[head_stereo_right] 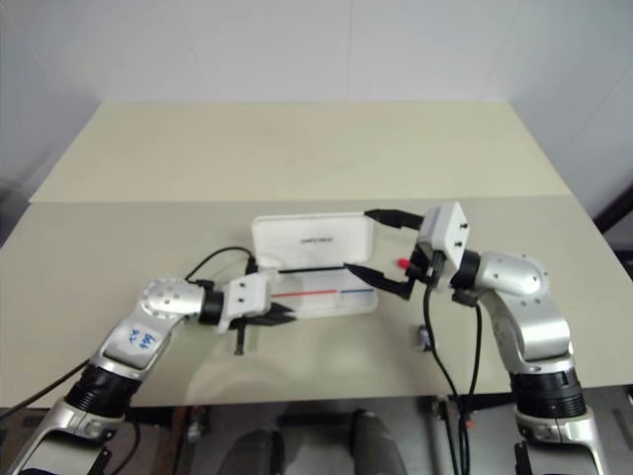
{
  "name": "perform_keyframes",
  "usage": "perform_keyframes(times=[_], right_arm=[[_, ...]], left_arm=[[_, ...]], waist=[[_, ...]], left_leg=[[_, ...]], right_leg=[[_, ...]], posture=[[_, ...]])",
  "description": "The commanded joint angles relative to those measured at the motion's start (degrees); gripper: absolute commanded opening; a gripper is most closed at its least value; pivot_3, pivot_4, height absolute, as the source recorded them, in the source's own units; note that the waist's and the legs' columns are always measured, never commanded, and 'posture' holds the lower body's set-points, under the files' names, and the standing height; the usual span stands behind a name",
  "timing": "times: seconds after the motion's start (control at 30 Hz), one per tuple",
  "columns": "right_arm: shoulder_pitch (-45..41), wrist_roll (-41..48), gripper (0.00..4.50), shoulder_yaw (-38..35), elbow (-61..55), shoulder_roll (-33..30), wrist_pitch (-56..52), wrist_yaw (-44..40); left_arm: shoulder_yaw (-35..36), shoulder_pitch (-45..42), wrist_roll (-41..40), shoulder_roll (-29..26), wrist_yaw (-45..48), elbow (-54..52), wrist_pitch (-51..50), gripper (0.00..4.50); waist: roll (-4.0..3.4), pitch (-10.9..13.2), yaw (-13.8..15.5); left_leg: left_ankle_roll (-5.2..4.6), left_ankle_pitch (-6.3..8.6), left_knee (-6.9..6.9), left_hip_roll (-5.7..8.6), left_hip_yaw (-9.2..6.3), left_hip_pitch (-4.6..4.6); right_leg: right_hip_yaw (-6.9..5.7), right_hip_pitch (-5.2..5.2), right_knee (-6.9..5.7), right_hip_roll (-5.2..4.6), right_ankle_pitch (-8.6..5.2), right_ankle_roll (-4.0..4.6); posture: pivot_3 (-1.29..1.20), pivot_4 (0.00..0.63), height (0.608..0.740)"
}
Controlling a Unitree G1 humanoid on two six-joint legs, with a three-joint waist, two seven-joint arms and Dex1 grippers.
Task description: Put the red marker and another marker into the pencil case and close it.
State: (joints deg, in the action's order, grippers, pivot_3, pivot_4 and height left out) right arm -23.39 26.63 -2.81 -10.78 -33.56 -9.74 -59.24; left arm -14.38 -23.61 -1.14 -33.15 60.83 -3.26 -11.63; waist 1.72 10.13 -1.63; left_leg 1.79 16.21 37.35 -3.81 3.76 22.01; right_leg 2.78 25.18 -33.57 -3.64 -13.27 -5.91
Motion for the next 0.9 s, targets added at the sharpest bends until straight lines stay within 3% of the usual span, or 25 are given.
perform_keyframes(times=[0.03, 0.4, 0.9], right_arm=[[0.05, 1.46, 4.5, -1.2, -2.17, -0.89, -0.15, -0.29], [0.05, 1.3, 4.5, -1.18, -1.24, -1.16, -0.55, -1.0], [-1.47, 0.86, 4.5, -1.85, 3.67, -2.26, 0.18, -3.69]], left_arm=[[0.35, 0.77, 0.6, -0.9, -0.96, 3.55, 2.46, 0.86], [1.31, 1.17, -3.47, 1.37, -1.55, 2.11, 5.16, 4.48], [3.18, 4.61, -8.17, 0.96, -0.02, -1.75, 6.94, 4.48]], waist=[[0.01, 0.0, 0.02], [0.03, -0.02, 0.14], [0.03, -0.02, 0.06]], left_leg=[[0.0, 0.0, 0.01, 0.0, 0.0, -0.01], [0.0, 0.0, 0.07, 0.01, 0.02, -0.02], [0.01, 0.01, 0.07, 0.01, 0.03, -0.01]], right_leg=[[0.01, 0.0, -0.01, 0.0, 0.0, 0.01], [0.09, -0.04, -0.01, 0.0, -0.04, 0.07], [0.11, -0.02, 0.01, 0.01, -0.05, 0.1]], posture=[[0.0, 0.15, 0.74], [0.0, 0.15, 0.74], [0.0, 0.15, 0.74]])
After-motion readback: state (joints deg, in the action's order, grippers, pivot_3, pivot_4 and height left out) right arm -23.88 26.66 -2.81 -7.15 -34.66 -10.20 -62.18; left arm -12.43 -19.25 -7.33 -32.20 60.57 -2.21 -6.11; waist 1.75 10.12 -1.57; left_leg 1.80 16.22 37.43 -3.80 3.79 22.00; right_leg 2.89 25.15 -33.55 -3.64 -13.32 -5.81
